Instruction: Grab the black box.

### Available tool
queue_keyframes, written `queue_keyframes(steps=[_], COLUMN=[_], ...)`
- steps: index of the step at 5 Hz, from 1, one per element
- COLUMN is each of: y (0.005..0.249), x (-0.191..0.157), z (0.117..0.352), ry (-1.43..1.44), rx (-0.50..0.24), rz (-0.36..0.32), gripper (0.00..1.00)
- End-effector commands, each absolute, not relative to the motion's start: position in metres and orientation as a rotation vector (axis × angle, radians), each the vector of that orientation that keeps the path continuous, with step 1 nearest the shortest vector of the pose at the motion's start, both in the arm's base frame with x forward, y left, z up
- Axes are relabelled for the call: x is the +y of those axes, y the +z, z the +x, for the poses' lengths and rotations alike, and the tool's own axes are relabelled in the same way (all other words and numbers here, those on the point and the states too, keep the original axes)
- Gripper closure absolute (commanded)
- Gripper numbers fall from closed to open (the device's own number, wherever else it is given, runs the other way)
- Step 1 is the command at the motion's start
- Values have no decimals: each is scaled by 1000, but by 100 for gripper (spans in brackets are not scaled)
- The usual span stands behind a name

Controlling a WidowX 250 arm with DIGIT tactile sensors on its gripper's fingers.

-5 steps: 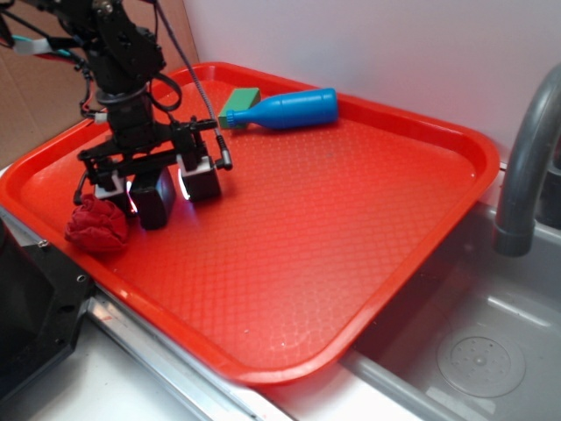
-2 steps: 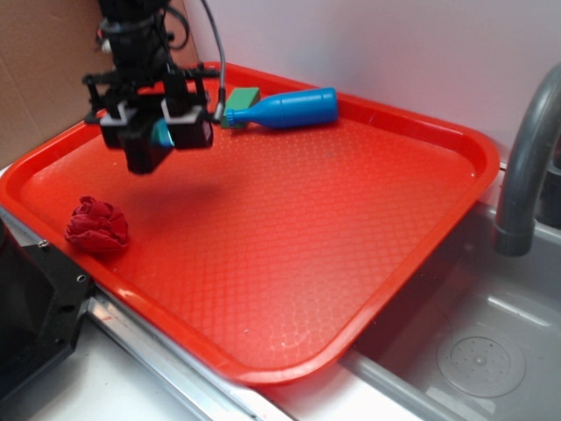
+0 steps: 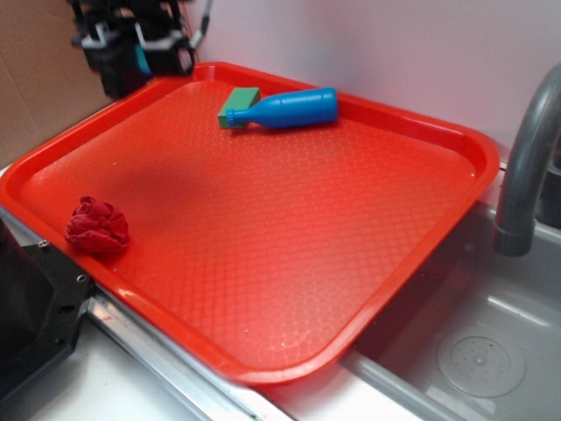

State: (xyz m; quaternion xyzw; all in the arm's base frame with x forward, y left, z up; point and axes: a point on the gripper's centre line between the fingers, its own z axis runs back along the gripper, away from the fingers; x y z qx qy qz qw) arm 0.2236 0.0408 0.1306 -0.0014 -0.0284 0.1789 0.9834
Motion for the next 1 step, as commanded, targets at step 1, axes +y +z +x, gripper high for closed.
queue_keyframes(steps=[1], y=[184], x=[5], z=[236], ry=[193], rx=[-175], rz=[45], gripper=[100])
